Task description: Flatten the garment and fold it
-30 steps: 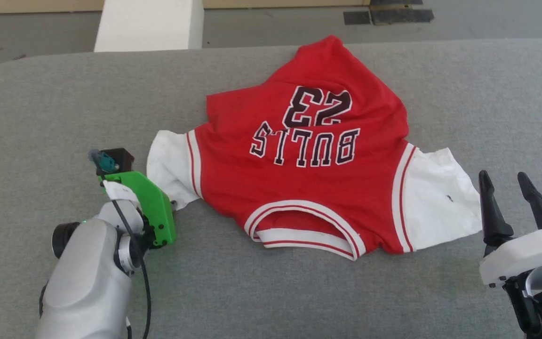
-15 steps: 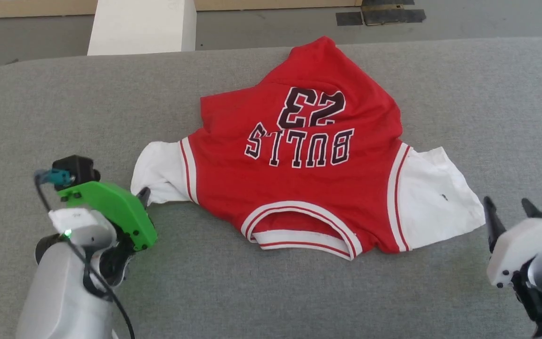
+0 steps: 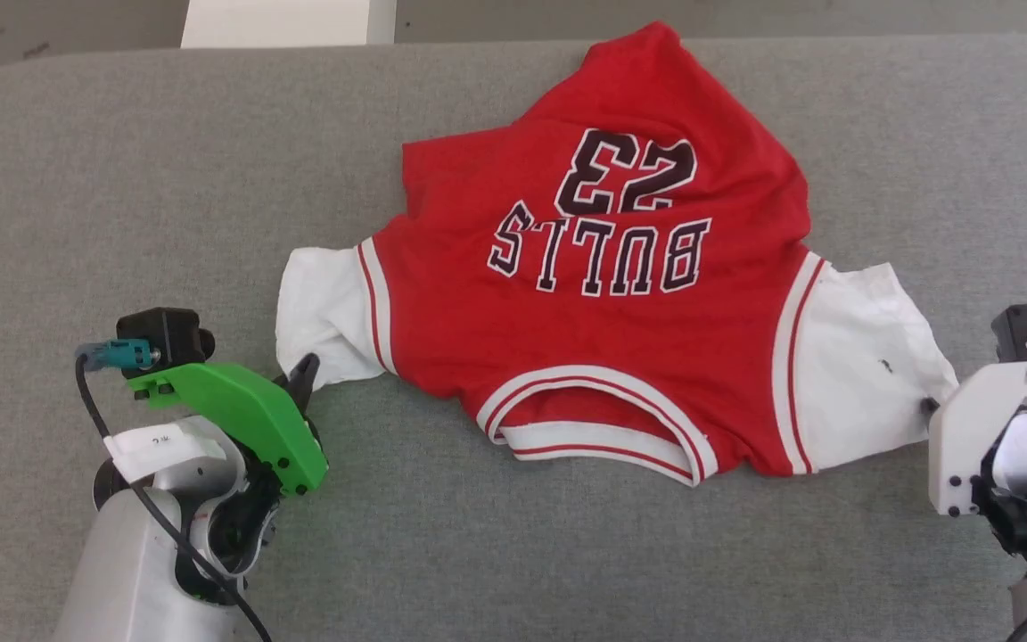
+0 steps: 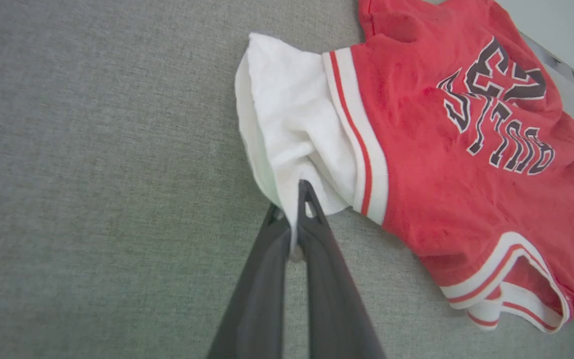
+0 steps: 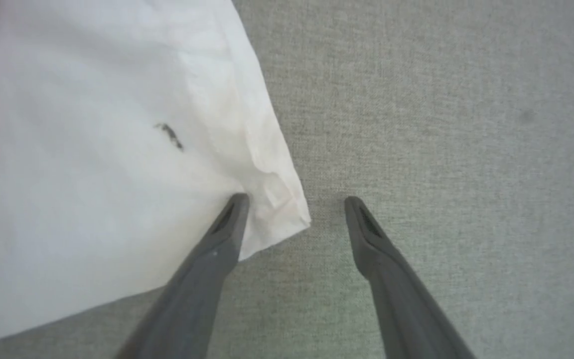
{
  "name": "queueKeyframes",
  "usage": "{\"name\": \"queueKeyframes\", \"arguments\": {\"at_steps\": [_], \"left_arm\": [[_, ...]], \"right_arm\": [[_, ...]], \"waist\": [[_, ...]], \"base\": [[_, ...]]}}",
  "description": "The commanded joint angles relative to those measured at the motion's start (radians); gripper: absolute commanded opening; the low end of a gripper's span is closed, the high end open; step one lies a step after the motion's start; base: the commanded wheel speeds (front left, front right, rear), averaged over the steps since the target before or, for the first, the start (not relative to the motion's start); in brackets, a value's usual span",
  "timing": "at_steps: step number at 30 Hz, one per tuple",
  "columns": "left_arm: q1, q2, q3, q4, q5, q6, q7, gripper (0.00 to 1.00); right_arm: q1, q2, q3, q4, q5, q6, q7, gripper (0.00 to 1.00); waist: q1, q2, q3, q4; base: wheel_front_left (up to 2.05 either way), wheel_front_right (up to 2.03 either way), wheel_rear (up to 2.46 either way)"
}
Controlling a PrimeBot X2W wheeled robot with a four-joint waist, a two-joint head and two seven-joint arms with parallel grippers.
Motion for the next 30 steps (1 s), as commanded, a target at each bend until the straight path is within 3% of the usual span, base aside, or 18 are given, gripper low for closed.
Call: {"name": "queueKeyframes", "arguments": {"at_steps": [1,4,5,6,7,14,20,26,30], "left_arm": [[0.011,-0.001,0.001,-0.004,-0.006,-0.001,-0.002,0.0],[0.01,-0.001,0.0,-0.002,-0.006,-0.002,-0.006,0.0],[0.011,-0.001,0.0,-0.001,-0.006,-0.002,-0.007,0.0],[0.012,-0.001,-0.001,-0.001,-0.006,-0.002,-0.009,0.0],[0.013,-0.003,0.0,-0.001,-0.009,-0.002,-0.014,0.0],[-0.007,-0.042,0.038,-0.033,-0.094,-0.031,-0.052,0.0],[-0.091,-0.071,0.104,-0.081,-0.207,-0.056,-0.079,0.0],[-0.246,-0.074,0.175,-0.113,-0.238,-0.026,-0.13,0.0],[-0.364,-0.048,0.187,-0.099,-0.212,-0.017,-0.154,0.0]], "right_arm": [[-0.009,0.008,0.017,0.021,0.006,-0.001,-0.003,1.0],[0.0,0.013,0.054,0.056,0.03,-0.001,0.027,1.0],[0.002,0.015,0.061,0.067,0.048,-0.001,0.044,0.5],[0.002,0.016,0.066,0.072,0.064,-0.001,0.055,0.19],[0.002,0.014,0.074,0.072,0.082,-0.001,0.063,0.0],[-0.052,-0.012,0.069,-0.006,0.225,-0.001,0.032,0.0],[-0.163,0.032,-0.047,-0.096,0.432,-0.001,0.002,0.0],[-0.315,0.065,-0.165,-0.139,0.561,-0.001,-0.019,0.0],[-0.45,0.084,-0.224,-0.149,0.583,-0.001,-0.057,0.0]], "waist": [[-0.0001,0.0,0.019,0.013],[-0.0001,0.0,0.023,0.018],[-0.0001,0.0,0.021,0.018],[-0.0001,0.0,0.019,0.018],[-0.0001,0.0,0.014,0.018],[-0.0001,0.0,-0.061,0.001],[-0.0001,0.0,-0.166,-0.01],[-0.0001,0.0,-0.239,-0.024],[-0.0001,0.0,-0.275,-0.034]], "base": [[0.0,0.0,0.0],[0.0,0.0,0.0],[0.0,0.0,0.0],[0.0,0.0,0.0],[0.0,0.0,0.0],[0.0,0.0,0.0],[0.0,0.0,0.0],[0.0,0.0,0.0],[0.0,0.0,0.0]]}}
